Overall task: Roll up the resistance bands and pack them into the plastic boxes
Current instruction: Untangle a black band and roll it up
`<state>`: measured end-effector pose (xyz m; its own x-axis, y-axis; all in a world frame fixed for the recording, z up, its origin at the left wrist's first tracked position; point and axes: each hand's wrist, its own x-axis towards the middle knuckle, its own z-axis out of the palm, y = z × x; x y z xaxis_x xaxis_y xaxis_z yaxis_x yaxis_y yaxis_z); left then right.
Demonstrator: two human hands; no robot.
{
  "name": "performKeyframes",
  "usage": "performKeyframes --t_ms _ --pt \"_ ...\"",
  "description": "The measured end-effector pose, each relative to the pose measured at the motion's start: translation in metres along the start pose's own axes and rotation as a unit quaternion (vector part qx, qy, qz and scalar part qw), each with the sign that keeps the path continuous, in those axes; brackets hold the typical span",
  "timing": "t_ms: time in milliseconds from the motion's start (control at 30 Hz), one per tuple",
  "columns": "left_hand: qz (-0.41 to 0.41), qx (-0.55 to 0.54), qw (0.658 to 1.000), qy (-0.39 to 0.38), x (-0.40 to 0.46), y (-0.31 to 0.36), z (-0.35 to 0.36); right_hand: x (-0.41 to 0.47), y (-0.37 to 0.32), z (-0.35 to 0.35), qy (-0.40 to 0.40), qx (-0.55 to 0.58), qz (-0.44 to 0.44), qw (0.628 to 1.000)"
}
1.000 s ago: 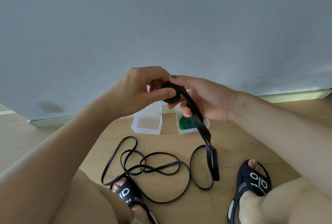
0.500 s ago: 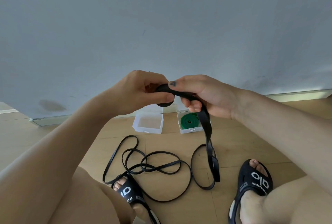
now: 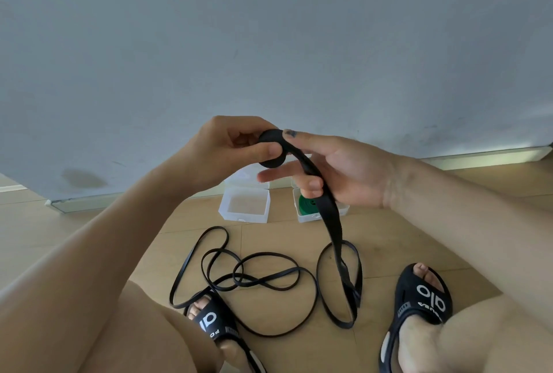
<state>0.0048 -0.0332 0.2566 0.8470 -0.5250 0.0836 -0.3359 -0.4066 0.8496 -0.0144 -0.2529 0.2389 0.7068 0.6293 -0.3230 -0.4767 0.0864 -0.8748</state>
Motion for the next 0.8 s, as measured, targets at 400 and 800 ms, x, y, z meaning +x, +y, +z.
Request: performKeyframes --t_ms 400,800 --pt "0.071 0.166 0.983 -0.013 0.005 0.007 0.004 0.005 -0.003 0.001 0.1 -0.143 -0.04 0.984" --pt "0.058 0.061 0.996 -0.033 0.001 0.011 -0.001 -0.002 -0.009 -0.006 0.02 -0.037 -0.005 0.999"
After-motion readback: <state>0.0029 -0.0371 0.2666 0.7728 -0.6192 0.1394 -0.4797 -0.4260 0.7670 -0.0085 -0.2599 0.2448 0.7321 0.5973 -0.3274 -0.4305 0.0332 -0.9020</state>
